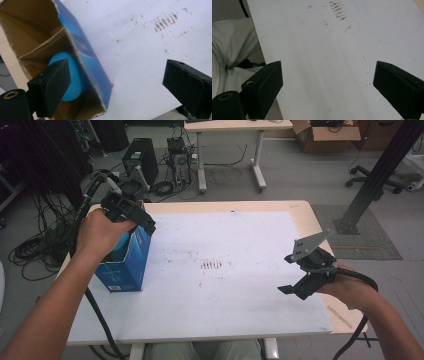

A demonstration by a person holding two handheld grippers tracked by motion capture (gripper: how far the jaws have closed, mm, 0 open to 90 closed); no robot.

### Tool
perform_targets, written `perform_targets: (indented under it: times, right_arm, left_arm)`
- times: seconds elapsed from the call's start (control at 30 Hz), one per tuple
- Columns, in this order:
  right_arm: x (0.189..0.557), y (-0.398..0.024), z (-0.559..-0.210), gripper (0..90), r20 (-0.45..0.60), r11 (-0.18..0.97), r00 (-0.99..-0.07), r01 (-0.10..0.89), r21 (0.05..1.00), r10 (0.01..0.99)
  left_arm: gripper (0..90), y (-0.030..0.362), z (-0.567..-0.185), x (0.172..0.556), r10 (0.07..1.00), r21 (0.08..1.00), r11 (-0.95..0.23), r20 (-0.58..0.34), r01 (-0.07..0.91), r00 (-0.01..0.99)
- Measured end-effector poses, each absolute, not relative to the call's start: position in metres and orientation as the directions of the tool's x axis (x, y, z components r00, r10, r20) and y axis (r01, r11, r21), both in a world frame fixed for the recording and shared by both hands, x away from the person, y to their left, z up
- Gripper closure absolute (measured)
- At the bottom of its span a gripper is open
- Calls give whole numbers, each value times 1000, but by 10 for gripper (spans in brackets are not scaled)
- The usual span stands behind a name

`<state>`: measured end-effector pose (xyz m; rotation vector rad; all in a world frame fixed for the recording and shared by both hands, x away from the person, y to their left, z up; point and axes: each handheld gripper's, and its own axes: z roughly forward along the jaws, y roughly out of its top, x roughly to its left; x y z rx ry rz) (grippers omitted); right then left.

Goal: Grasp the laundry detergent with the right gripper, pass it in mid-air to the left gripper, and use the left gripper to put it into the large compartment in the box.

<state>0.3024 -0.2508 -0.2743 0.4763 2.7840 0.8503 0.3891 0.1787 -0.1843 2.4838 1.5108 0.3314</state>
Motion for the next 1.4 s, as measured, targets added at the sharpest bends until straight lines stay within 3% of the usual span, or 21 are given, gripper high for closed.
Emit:
perform_targets:
  times: [0.77,1.4]
  right_arm:
    - [309,-247,-269,78,-80,798,-929,265,541,362]
    - [316,-237,-264,79,-74,817,-933,267,512,352]
  left_arm:
    - [79,112,-191,370,742,281,-659,92,698,664]
    - [84,84,-205,366,627,240,-767,90,594,773]
